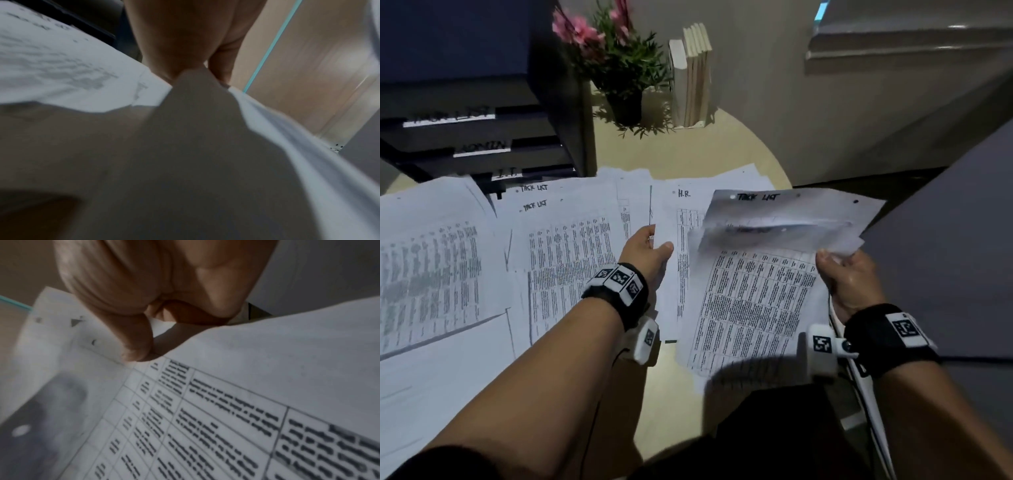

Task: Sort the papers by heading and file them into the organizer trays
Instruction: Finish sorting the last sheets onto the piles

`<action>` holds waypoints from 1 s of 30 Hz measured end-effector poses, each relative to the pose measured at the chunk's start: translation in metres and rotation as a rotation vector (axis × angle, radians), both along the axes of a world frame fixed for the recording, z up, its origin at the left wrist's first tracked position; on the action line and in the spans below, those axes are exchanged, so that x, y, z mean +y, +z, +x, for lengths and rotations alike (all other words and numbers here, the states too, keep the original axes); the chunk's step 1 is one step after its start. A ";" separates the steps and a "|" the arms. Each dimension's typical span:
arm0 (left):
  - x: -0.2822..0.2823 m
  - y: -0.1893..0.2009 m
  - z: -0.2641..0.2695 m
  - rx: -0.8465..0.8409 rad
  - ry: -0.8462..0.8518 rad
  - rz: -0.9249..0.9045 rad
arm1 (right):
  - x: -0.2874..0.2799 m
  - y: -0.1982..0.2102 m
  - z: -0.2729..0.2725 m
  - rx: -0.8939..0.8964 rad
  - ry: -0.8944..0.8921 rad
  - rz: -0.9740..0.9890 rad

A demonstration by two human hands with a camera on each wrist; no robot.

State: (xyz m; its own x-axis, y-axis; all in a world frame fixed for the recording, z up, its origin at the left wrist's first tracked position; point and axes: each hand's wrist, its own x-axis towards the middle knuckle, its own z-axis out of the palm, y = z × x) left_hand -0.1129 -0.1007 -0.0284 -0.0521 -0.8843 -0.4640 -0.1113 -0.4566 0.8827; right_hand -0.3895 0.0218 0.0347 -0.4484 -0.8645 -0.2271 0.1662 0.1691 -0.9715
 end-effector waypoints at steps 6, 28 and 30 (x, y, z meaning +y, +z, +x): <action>-0.007 0.011 -0.033 -0.237 -0.016 -0.069 | -0.002 -0.014 -0.016 0.069 -0.132 0.083; 0.084 0.122 0.136 0.075 0.268 -0.512 | -0.031 0.095 0.203 0.121 0.225 -0.332; 0.091 0.123 0.153 0.122 0.269 -0.521 | -0.023 0.095 0.217 0.113 0.283 -0.336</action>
State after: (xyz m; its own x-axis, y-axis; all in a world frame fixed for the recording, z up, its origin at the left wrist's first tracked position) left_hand 0.0405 -0.0094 0.0942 0.1792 -0.9834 0.0292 0.0640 0.0413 0.9971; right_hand -0.1730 -0.0015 0.1294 -0.1892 -0.9741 0.1238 0.0480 -0.1351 -0.9897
